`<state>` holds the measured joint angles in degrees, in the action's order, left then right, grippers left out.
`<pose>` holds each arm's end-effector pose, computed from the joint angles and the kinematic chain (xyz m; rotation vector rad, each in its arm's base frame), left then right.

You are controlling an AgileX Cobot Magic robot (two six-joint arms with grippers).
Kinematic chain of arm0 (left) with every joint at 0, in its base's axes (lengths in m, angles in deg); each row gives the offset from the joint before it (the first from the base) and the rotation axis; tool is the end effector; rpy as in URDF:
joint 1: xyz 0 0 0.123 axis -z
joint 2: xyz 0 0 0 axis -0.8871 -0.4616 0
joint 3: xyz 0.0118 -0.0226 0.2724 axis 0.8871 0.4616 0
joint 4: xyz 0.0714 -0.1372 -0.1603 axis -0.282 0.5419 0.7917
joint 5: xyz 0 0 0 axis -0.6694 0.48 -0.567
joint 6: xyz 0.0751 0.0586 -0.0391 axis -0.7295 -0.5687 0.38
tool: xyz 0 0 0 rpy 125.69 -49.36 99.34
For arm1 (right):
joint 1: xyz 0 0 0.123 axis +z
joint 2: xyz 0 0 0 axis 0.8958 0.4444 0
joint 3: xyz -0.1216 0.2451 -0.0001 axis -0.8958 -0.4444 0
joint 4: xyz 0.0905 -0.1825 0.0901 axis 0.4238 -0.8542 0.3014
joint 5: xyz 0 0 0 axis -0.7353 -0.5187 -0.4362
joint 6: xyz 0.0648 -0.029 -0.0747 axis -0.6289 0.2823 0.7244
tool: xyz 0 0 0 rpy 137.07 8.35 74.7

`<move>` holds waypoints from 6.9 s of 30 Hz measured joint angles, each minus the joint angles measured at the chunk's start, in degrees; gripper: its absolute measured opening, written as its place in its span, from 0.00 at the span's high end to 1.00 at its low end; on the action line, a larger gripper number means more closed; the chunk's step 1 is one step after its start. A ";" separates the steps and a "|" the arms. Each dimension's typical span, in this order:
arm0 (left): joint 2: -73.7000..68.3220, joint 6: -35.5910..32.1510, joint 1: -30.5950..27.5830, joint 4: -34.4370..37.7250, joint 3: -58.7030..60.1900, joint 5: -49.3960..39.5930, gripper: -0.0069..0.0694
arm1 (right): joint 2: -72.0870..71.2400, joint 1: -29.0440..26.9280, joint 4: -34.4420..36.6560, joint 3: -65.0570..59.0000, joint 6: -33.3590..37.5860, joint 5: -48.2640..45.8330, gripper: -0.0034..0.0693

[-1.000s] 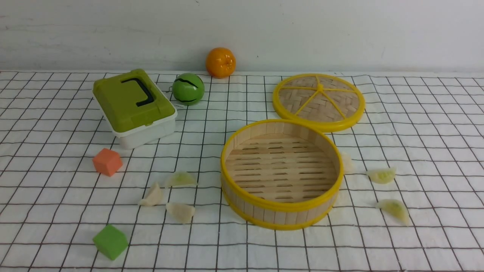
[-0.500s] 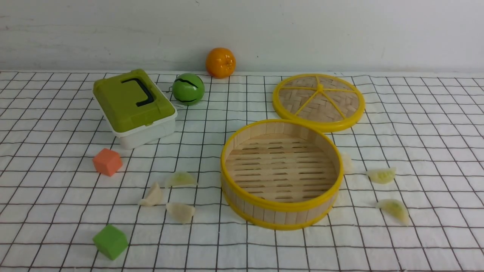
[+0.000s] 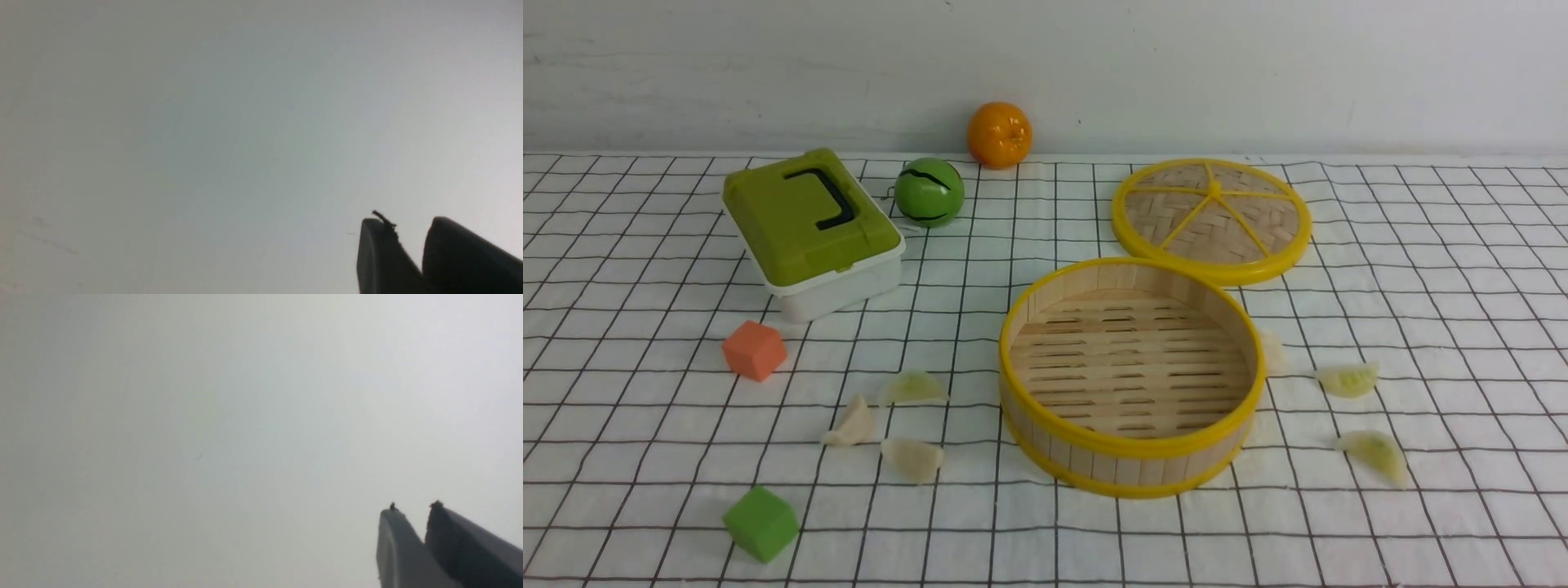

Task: Put the dumplings into the steamer on the table with the white tablecloth.
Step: 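Reach for and grasp a dumpling on the table with the left gripper, then place the dumpling into the bamboo steamer basket with the left gripper, then reach for and grasp a dumpling lying on the table beside the steamer, then place the dumpling in the bamboo steamer basket with the right gripper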

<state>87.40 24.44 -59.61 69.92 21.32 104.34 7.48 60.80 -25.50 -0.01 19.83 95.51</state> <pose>0.0178 0.0005 0.3027 -0.1684 0.8723 -0.4181 0.0294 -0.0026 0.2764 0.2129 0.9867 0.2740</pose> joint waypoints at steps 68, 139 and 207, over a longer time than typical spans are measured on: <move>-122.85 -52.62 14.74 2.45 -86.10 -77.18 0.68 | 41.81 27.91 -7.89 21.88 27.99 -48.30 0.96; -101.68 -10.00 28.00 -9.59 -104.09 -96.83 0.93 | 77.93 14.44 2.84 48.26 17.40 -66.07 0.93; -54.96 -1.09 28.00 -9.10 -27.99 -64.16 0.92 | 121.23 24.04 28.80 86.22 38.06 -49.02 0.55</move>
<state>32.44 23.35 -31.61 60.82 -6.67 40.18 128.70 84.84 3.29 86.22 57.89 46.49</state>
